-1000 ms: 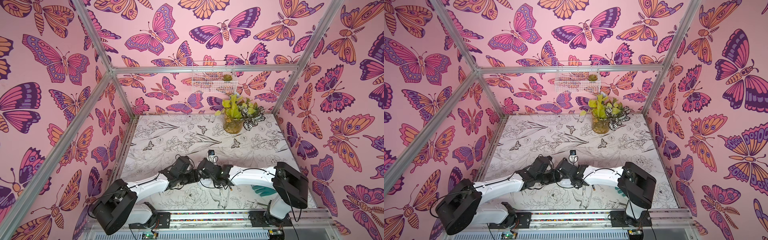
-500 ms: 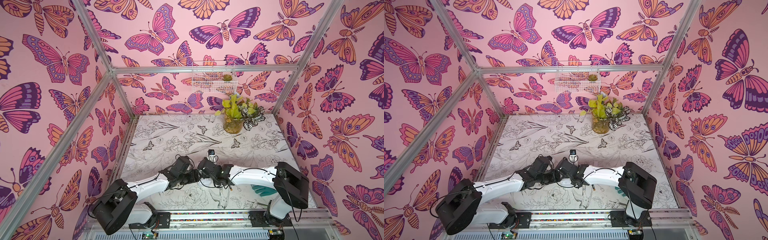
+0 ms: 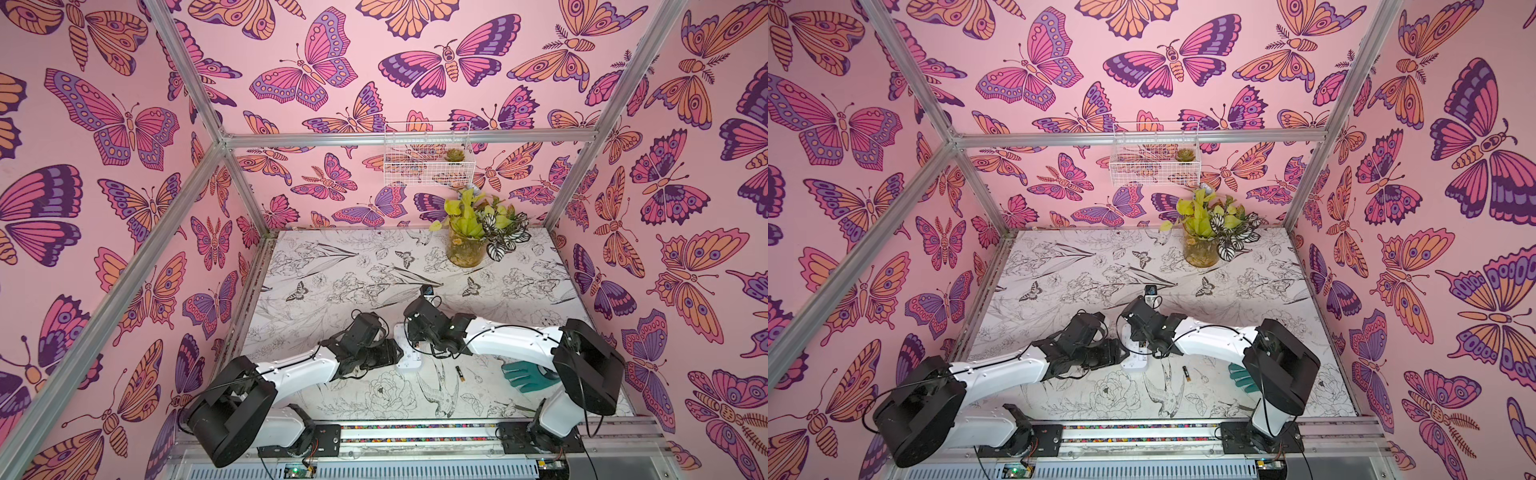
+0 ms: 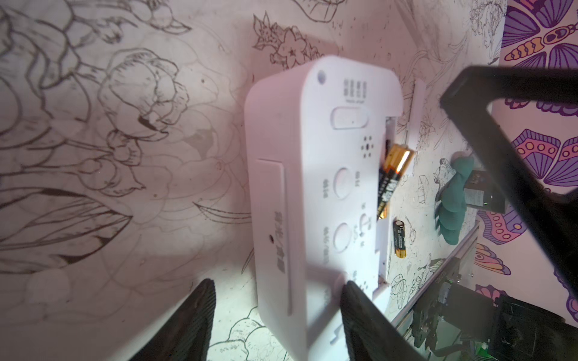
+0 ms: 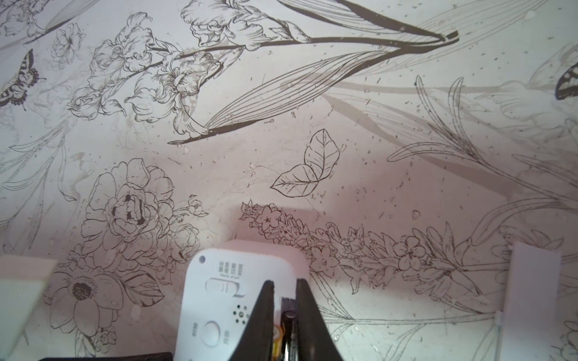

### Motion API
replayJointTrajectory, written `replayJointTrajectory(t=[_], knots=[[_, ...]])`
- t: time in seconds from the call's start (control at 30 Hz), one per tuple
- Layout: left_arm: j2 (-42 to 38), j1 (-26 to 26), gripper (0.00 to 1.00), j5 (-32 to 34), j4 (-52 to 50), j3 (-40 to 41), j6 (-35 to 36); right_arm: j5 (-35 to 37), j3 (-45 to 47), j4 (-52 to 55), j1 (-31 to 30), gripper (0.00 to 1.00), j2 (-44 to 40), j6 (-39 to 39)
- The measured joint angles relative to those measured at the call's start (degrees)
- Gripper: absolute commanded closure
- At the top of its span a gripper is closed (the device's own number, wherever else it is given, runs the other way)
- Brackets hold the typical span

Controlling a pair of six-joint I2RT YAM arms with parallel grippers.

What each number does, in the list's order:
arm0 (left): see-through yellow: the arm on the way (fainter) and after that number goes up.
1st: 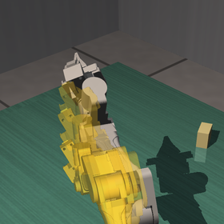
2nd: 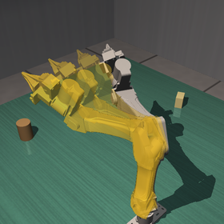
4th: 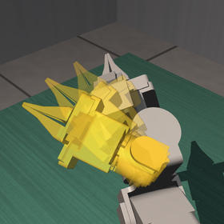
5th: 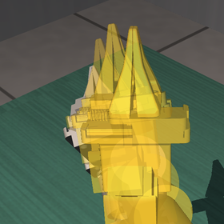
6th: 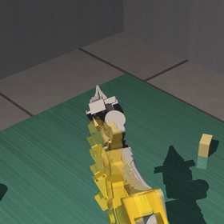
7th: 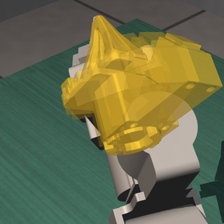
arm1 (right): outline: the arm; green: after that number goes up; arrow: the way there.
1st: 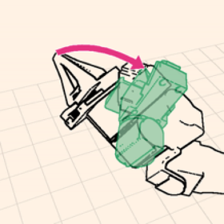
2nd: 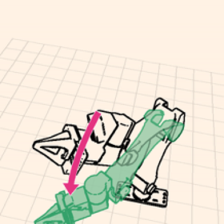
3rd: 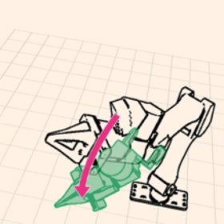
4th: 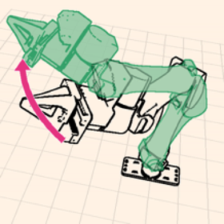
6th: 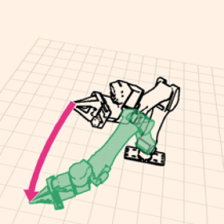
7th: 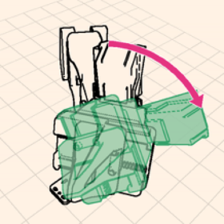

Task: Insert the battery into the alarm
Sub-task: Install the battery in the alarm.

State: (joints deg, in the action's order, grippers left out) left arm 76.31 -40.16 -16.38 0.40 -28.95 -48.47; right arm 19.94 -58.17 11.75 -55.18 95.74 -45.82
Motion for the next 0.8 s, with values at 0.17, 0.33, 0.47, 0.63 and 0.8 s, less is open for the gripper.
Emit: replayJointTrajectory(t=[0.17, 0.33, 0.47, 0.63, 0.8], knots=[[0.0, 0.0, 0.34, -0.13, 0.0, 0.0, 0.0, -2.16, -0.37, 0.24, 0.02, 0.87, 1.4, 0.85], [0.0, 0.0, 0.34, -0.13, 0.0, 0.0, 0.0, -4.22, -0.68, 0.42, 0.02, 0.89, 2.49, 0.9], [0.0, 0.0, 0.34, -0.13, 0.0, 0.0, 0.0, -5.03, -0.68, 0.46, 0.02, 0.89, 2.51, 0.87], [0.0, 0.0, 0.34, -0.11, 0.0, 0.0, 0.0, -5.33, -0.46, 0.24, 0.02, 0.89, 2.51, 0.74], [0.37, 0.0, 0.34, -0.13, 0.44, -0.02, 0.0, -5.6, -0.13, -0.37, 0.0, 0.89, 2.51, 0.11]])
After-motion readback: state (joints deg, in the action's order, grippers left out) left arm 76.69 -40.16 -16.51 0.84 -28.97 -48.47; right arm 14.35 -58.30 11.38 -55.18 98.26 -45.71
